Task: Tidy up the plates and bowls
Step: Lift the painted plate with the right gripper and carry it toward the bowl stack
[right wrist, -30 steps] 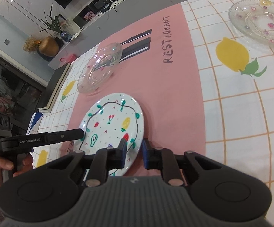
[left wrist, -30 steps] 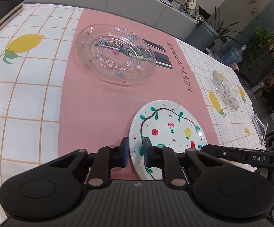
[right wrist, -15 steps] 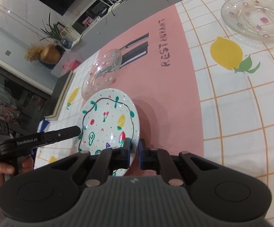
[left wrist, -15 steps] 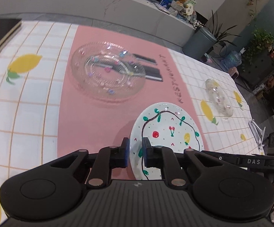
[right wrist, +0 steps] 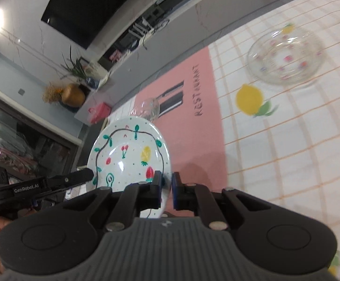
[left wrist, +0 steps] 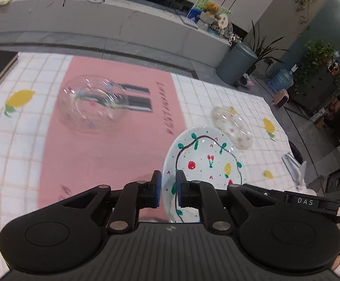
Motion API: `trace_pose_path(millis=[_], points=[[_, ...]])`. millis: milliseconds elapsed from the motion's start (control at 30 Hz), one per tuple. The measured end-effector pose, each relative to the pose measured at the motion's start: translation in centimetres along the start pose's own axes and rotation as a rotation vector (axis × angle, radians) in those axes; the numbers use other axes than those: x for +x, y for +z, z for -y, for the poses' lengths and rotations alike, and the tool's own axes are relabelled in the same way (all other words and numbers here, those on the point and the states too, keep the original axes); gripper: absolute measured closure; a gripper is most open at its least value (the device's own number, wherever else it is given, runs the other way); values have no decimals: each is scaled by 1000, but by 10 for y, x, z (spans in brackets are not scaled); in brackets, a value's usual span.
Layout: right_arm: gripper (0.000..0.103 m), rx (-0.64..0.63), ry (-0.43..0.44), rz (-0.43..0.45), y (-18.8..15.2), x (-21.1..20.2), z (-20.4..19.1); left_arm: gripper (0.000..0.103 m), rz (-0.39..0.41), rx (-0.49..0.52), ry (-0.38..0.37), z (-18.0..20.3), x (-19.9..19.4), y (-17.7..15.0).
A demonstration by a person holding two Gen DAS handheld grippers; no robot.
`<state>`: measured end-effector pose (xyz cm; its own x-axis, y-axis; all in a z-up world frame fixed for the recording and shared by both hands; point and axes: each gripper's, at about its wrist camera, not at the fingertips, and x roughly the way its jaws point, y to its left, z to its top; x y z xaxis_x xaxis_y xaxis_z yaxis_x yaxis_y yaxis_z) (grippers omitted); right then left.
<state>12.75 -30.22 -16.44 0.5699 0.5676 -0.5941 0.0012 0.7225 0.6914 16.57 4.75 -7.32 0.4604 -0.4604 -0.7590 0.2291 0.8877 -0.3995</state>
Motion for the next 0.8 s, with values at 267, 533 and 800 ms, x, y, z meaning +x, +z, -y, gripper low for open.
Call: trace_pose_path(millis=[267,533,800], points=[[98,51,-51,94,-10,-80,36,92,0,-33,-1,69,7,-45],[98,97,-116,68,-25,-102,71,92,-18,-145,4,89,32,-90],[98,135,-177,1,-37,-86,100,91,-37,-209,58,90,62,-126]])
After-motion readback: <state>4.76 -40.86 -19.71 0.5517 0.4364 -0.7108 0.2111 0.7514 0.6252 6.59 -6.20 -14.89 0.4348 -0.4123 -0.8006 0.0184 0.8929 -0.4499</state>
